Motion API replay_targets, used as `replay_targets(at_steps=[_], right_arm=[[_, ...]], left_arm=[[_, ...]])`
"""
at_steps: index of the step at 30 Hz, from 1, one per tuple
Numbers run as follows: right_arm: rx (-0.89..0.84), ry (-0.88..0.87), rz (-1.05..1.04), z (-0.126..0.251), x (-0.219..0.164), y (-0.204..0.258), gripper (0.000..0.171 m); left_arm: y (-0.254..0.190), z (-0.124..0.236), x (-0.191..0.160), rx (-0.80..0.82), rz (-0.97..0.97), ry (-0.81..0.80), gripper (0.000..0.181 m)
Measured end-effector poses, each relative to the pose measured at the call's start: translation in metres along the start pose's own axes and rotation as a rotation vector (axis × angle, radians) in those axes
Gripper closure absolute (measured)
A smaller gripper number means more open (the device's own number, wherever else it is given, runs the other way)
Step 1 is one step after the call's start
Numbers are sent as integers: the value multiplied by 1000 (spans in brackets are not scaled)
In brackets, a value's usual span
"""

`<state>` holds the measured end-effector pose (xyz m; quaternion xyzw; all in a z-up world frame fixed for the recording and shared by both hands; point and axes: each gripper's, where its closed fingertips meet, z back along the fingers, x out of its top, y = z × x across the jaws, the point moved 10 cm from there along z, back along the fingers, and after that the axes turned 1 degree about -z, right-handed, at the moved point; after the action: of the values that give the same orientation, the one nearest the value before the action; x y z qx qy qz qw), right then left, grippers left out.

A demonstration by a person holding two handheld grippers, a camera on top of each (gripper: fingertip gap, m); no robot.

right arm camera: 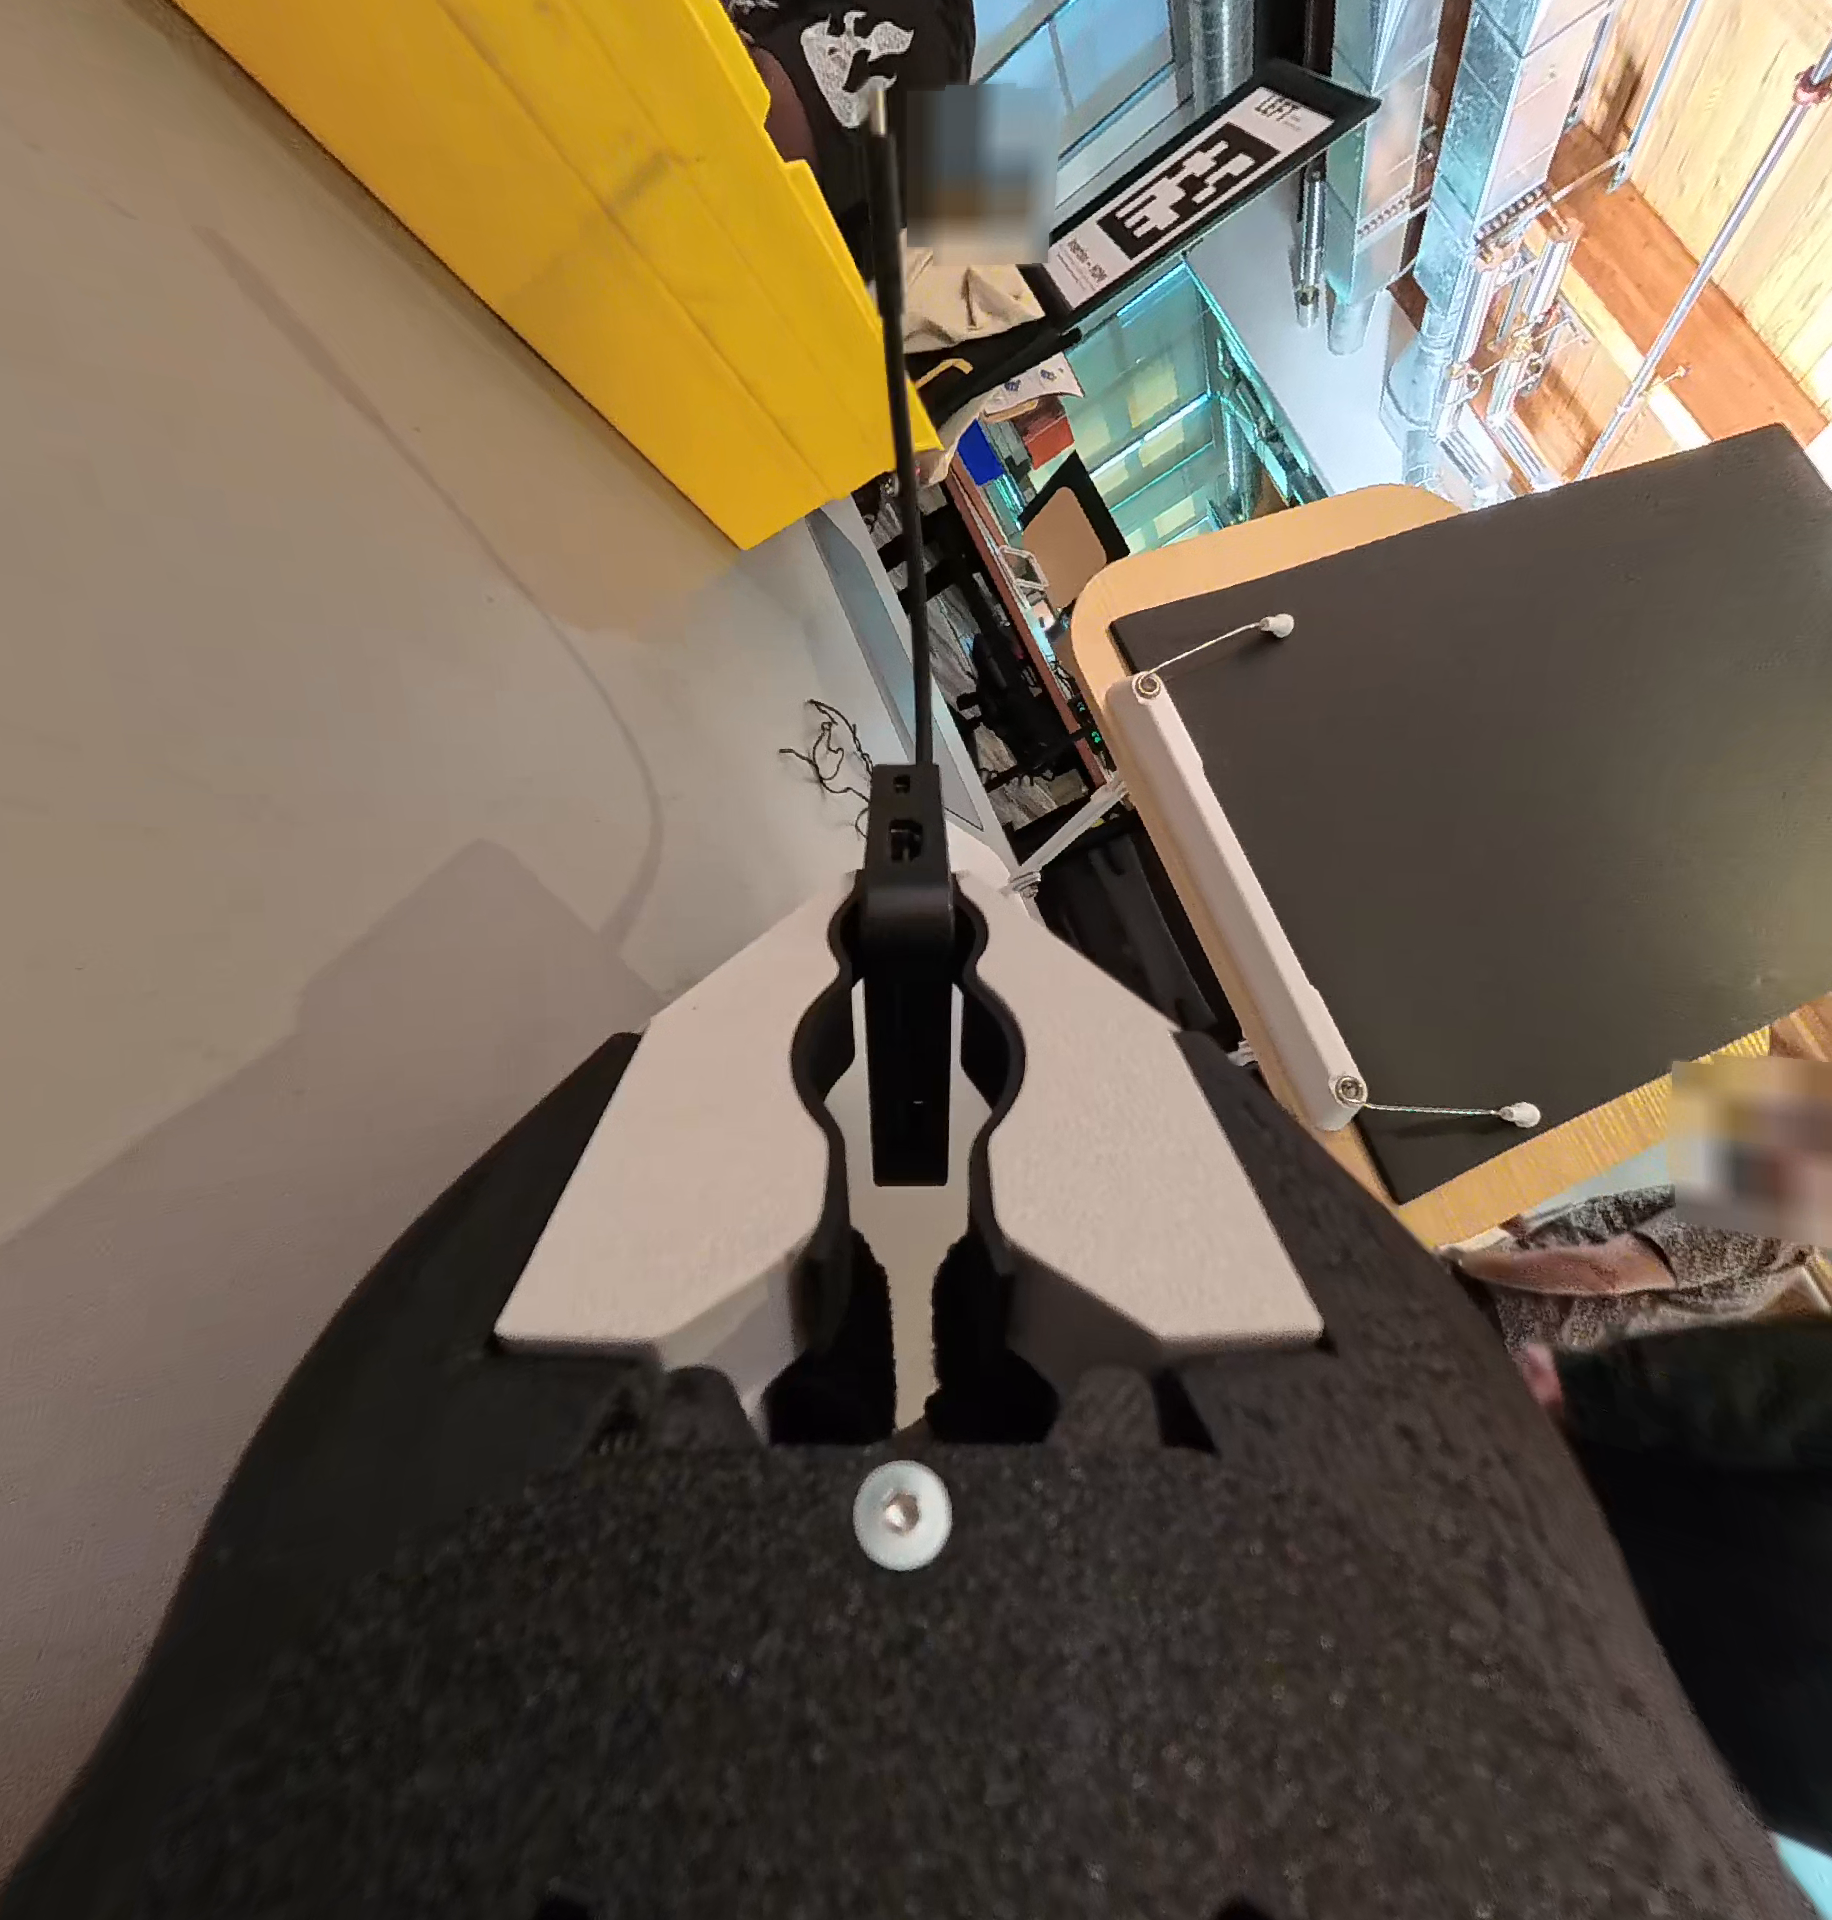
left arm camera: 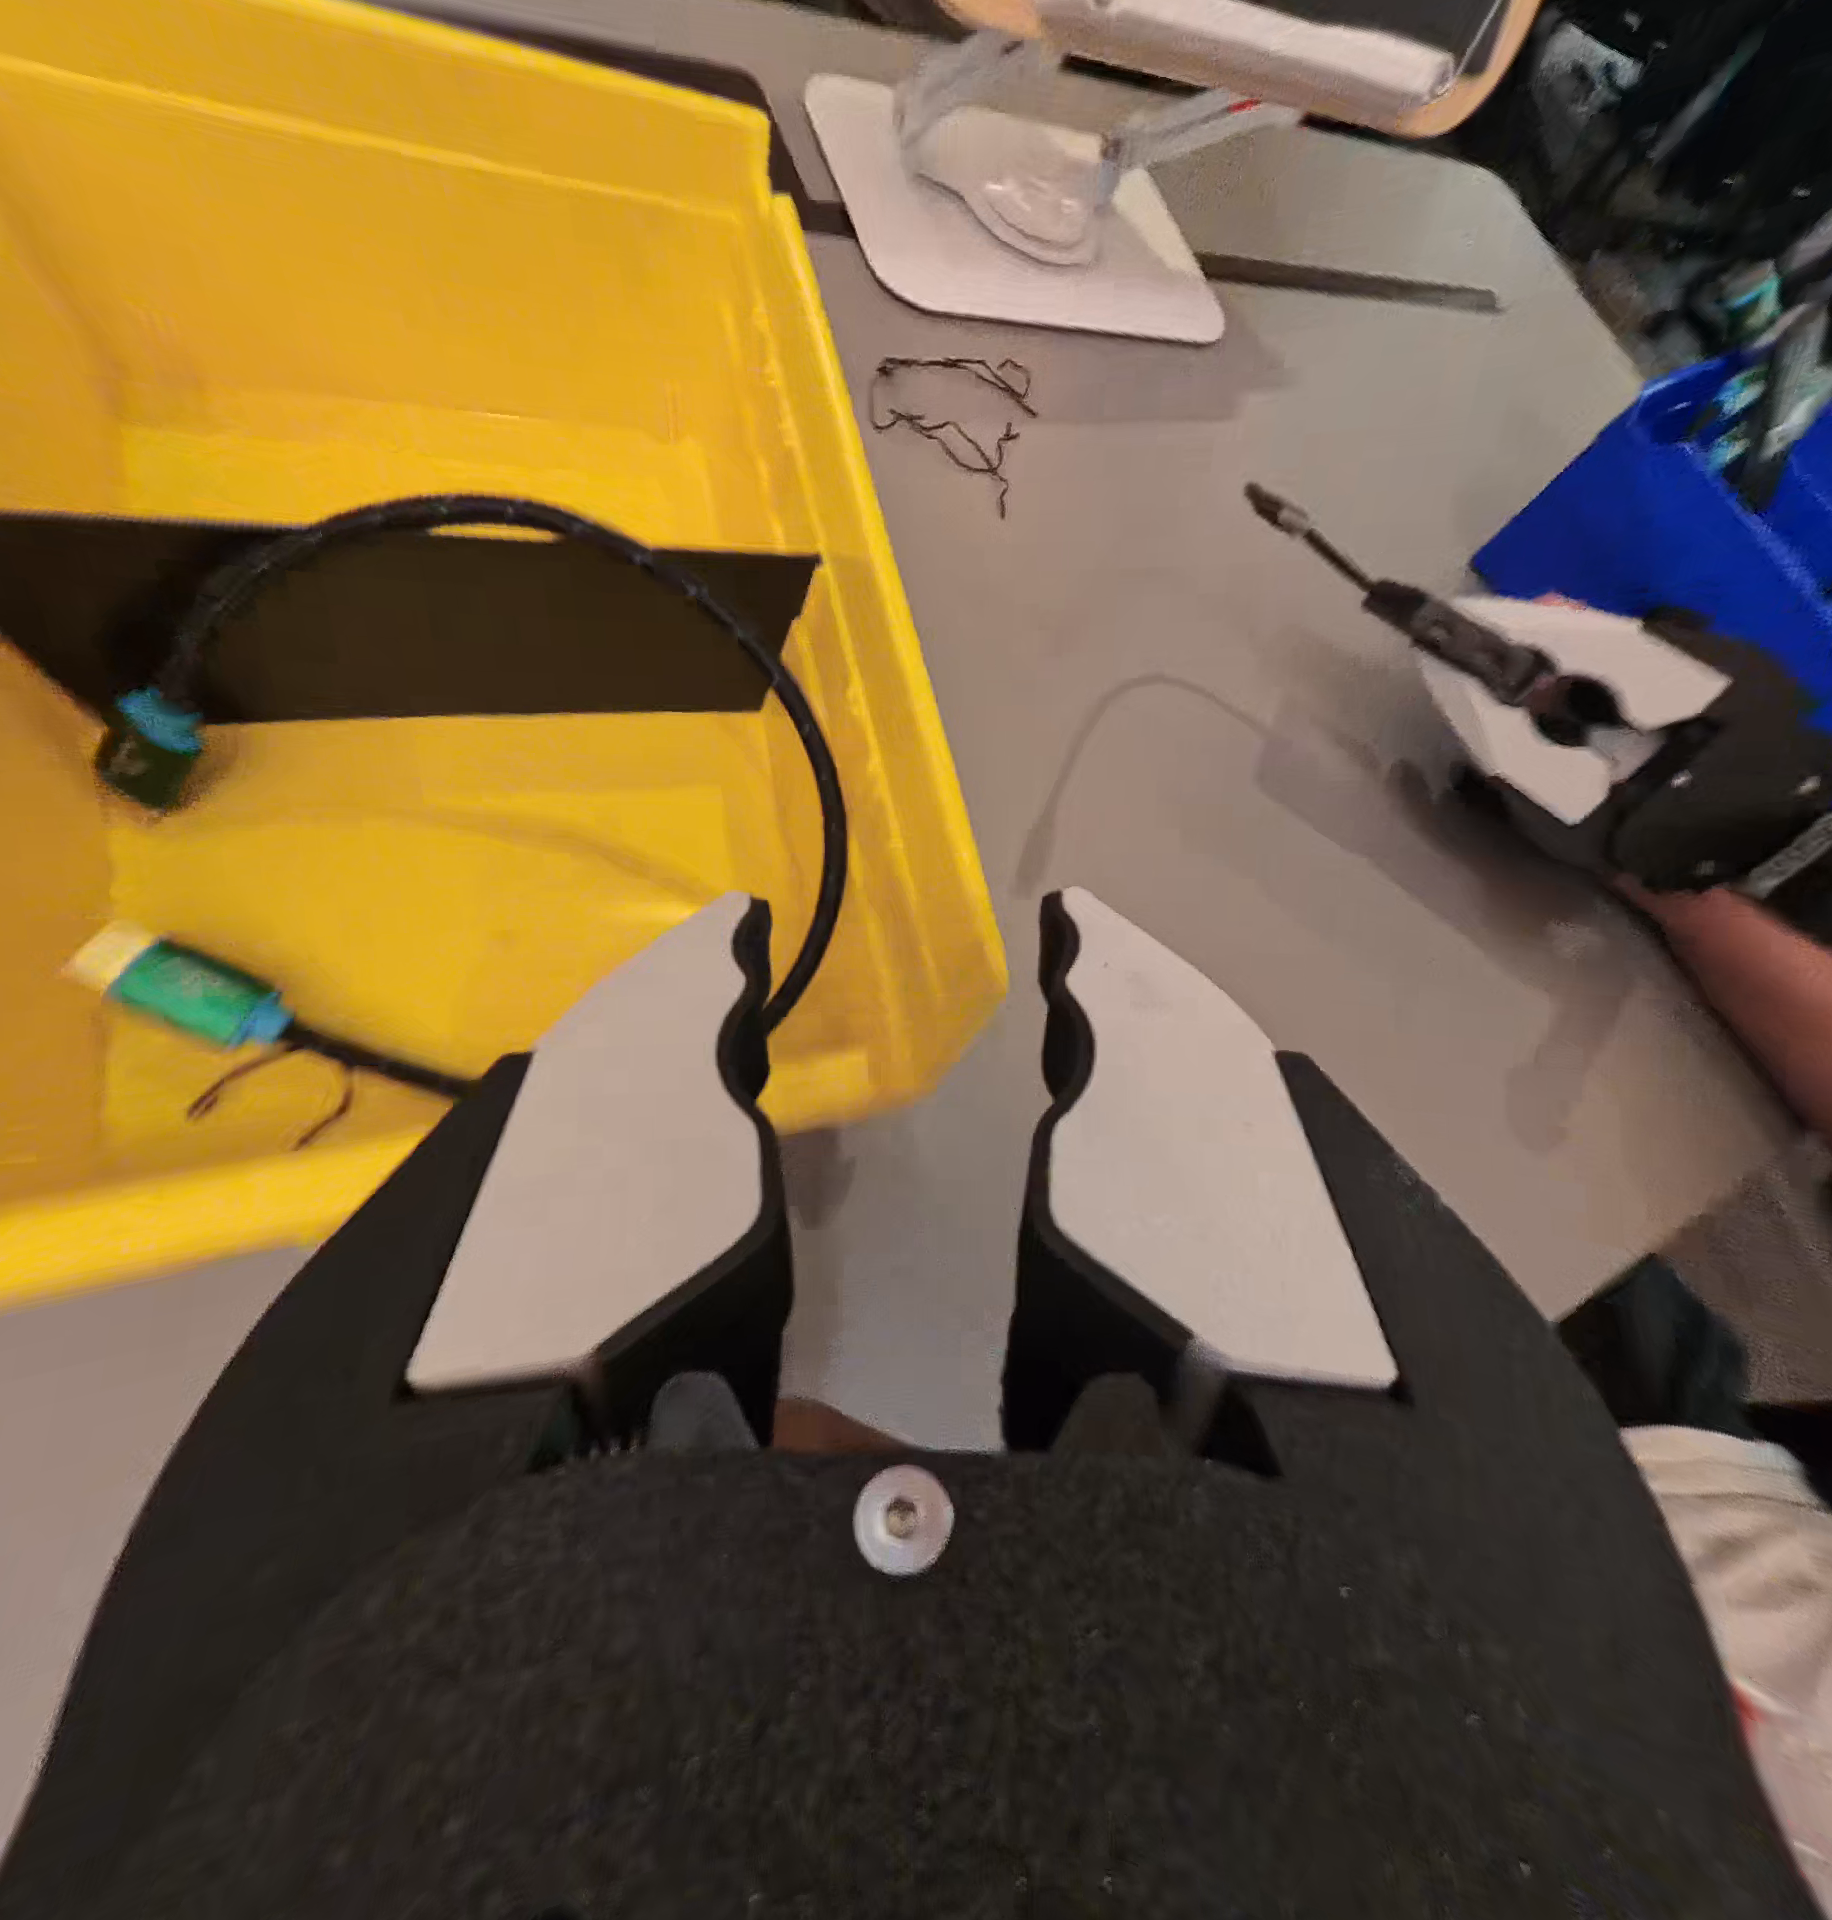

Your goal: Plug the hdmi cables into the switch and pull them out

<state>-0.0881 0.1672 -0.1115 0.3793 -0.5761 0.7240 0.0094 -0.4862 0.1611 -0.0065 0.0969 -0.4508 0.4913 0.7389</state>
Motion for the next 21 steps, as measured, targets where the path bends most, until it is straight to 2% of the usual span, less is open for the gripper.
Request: replay_targets(at_steps=[2, 5, 9, 12, 13, 17, 21], right_arm=[[-7, 4, -16, 0, -1, -2, 158], [-10, 10, -42, 0, -2, -5, 158], [-7, 15, -55, 1, -3, -5, 158], [4, 17, -48, 1, -3, -4, 158], [6, 19, -44, 1, -3, -3, 158], [4, 18, -46, 1, -3, -4, 158], [-5, 13, -67, 2, -4, -6, 158]], left_arm=[[18, -22, 27, -59, 89, 32, 134], [39, -55, 47, -14, 146, 118, 133], [51, -92, 48, -19, 225, 182, 134], [58, -108, 43, -22, 246, 206, 148], [58, -110, 42, -59, 244, 193, 163], [53, -103, 41, -49, 219, 117, 168], [23, -62, 53, 27, 33, -31, 171]])
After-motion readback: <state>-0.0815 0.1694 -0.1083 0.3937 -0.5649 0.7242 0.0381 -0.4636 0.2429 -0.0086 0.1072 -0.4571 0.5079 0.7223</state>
